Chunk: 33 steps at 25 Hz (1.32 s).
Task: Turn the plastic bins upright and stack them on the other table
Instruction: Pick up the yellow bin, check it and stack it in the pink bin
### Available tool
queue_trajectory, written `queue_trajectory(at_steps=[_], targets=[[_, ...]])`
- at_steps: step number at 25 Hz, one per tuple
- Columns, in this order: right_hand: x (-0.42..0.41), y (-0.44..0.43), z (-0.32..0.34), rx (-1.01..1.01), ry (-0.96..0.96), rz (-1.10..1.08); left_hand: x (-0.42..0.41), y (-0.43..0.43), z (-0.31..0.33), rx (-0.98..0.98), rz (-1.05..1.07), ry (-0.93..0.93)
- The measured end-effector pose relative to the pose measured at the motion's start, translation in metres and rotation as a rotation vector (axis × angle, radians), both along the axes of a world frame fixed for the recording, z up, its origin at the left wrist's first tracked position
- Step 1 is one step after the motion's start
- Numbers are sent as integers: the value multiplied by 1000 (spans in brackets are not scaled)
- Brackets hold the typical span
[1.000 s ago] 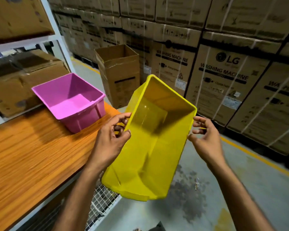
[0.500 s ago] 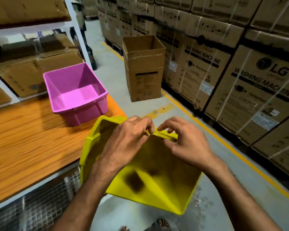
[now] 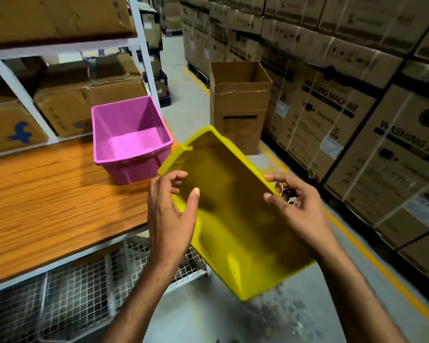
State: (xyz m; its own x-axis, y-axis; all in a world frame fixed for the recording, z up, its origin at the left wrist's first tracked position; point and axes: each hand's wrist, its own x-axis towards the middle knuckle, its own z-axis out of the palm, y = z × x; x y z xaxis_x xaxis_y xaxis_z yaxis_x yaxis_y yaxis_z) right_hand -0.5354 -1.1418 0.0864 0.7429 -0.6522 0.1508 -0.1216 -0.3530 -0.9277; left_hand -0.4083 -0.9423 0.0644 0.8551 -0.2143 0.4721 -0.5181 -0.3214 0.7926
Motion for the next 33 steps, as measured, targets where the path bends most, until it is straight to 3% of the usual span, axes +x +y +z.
queue_trajectory(at_steps=[5,8,11,15,17,20,27,30,33], targets=[[9,-5,30,342,-281,-31,14,6,15,-88,42,57],[19,1,43,563,-418,-4,29,15,24,-141,-33,134],[33,13,53,633,-474,44,47,31,29,-198,-150,239],[47,23,58,558,-434,104,62,62,60,-258,-279,289],[53,25,65,414,-382,193,70,83,76,-303,-329,279],[70,34,84,165,-352,332,91,111,92,-331,-287,200],[149,86,113,-94,-355,505,160,171,101,-422,-183,64],[179,105,120,-88,-370,530,189,191,101,-465,-191,148],[213,110,130,48,-339,560,213,200,103,-443,-184,287]])
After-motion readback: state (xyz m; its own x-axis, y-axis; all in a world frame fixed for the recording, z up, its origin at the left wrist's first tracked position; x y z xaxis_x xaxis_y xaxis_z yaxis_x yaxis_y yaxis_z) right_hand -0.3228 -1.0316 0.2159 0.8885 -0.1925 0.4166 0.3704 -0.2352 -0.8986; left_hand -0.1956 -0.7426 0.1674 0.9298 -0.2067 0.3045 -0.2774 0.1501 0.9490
